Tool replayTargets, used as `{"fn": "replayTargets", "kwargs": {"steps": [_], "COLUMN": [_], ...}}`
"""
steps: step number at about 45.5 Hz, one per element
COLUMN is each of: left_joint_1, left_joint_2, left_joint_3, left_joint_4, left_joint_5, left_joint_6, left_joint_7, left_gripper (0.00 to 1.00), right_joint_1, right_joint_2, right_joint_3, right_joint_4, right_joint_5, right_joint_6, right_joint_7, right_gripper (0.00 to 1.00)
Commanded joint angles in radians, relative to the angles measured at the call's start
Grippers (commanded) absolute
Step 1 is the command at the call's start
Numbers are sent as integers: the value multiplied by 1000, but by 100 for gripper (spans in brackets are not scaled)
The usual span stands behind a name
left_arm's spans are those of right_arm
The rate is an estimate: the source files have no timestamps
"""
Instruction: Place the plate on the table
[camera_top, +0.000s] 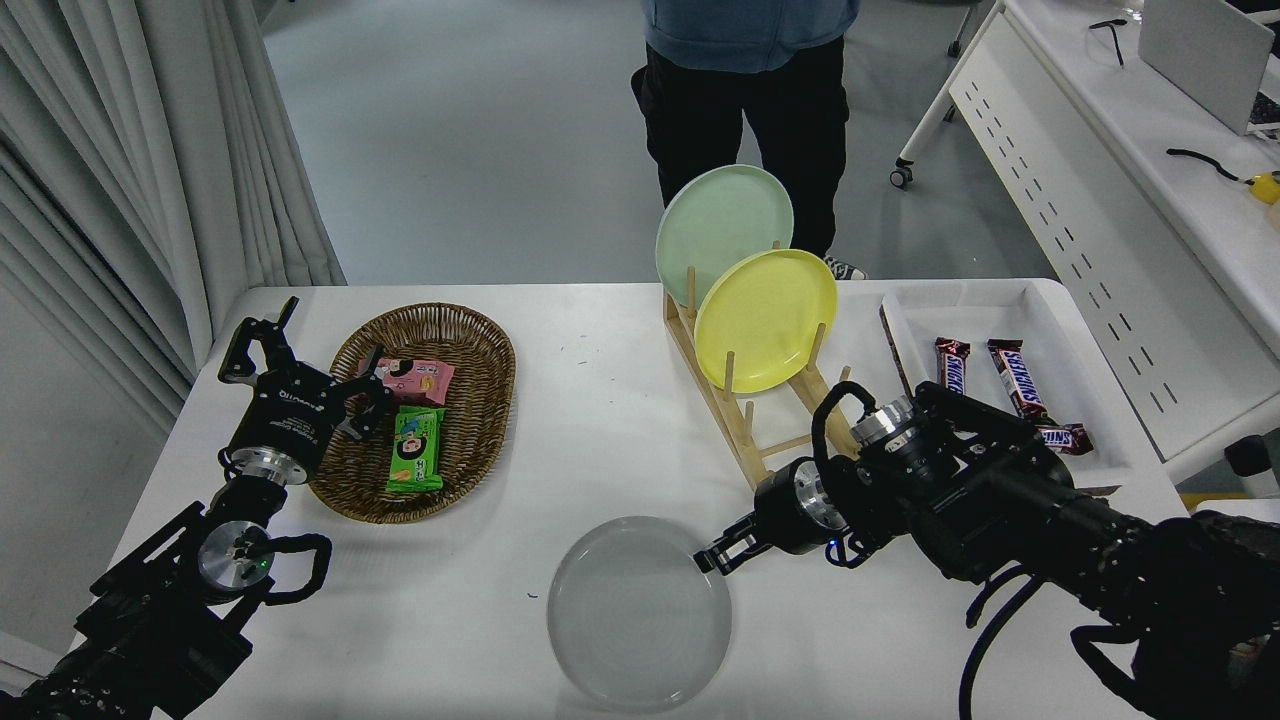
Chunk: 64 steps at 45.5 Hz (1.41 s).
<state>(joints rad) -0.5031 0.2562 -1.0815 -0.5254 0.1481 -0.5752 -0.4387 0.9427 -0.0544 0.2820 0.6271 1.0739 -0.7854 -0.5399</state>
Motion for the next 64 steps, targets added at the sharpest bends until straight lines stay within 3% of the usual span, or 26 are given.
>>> {"fn": "replayTargets", "kwargs": {"steps": [1,36,41,47,50,51,56,58,61,64], "left_joint_1": [0,0,0,0,0,0,0,0,0,0], "left_joint_2": [0,0,0,0,0,0,0,0,0,0], "left_joint_3": [0,0,0,0,0,0,0,-2,0,0], "left_joint_4": [-1,1,-1,1,-1,1,1,-1,-1,1], "left_joint_5": [-1,-1,-1,1,-1,1,1,-1,-1,1], "left_joint_6": [0,0,0,0,0,0,0,0,0,0], "left_joint_7": [0,0,0,0,0,0,0,0,0,0], "left_gripper": [100,100,100,100,100,100,100,100,100,100], "right_joint_1": [1,1,-1,-2,-1,-1,4,4,5,11], "right_joint_2": [-2,-10,-12,-10,-12,-12,-13,-24,-56,-103], "right_joint_3": [0,0,0,0,0,2,9,16,19,19], "right_joint_4": [-1,-9,-10,-9,-9,-7,9,22,62,144], "right_joint_5": [-2,-6,-11,-11,-11,-8,-6,-5,-6,-5], "right_joint_6": [0,0,0,0,0,0,0,0,0,0], "right_joint_7": [0,0,0,0,0,0,-3,-3,-3,-5], "right_gripper": [0,0,11,13,24,37,46,63,97,100]}}
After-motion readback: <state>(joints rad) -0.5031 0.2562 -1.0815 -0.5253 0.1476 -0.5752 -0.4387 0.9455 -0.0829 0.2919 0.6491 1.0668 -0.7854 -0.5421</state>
